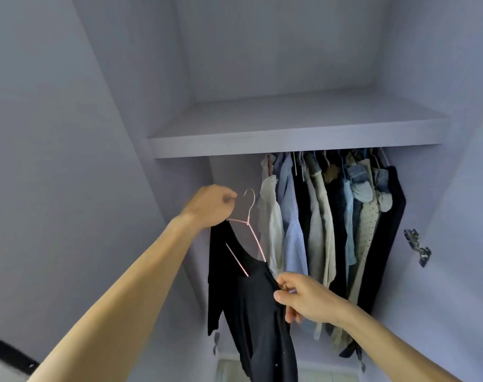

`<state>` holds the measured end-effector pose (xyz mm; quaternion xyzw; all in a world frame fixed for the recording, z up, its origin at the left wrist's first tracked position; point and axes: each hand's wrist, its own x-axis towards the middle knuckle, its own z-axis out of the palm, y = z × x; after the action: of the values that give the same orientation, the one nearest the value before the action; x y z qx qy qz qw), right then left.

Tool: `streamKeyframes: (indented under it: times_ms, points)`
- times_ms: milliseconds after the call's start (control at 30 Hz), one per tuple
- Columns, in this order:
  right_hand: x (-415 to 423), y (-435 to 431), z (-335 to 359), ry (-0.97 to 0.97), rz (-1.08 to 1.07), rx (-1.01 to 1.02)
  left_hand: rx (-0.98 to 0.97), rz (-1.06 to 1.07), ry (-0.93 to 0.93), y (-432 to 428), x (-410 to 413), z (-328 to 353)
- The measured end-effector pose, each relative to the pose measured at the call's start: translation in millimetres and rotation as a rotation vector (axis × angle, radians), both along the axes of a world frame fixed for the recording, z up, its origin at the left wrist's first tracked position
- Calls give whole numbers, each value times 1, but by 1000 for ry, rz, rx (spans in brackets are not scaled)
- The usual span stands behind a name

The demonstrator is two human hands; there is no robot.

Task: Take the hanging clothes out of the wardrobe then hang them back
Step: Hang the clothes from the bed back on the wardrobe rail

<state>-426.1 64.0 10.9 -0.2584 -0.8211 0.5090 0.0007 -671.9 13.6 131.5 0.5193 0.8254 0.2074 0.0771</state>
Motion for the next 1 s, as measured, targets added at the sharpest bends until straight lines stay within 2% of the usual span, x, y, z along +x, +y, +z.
streamKeyframes:
  times_ms: [100,267,400,700,833,1000]
  points:
    - [-35,21,-2,31,-31,-42,115,46,317,24,-40,5]
    - [-95,63,3,79,-86,-107,188,84,643,62,-90,17]
    - [-146,105,8,123,-134,-93,178,110,680,93,-129,5]
    - [-229,178,7,298,-301,68,588,178,764,136,-160,-35]
    - [-257,211,0,260,-340,73,699,193,801,146,-169,-40]
    - [-271,220,-25,133,-390,-35,710,208,821,148,-171,-40]
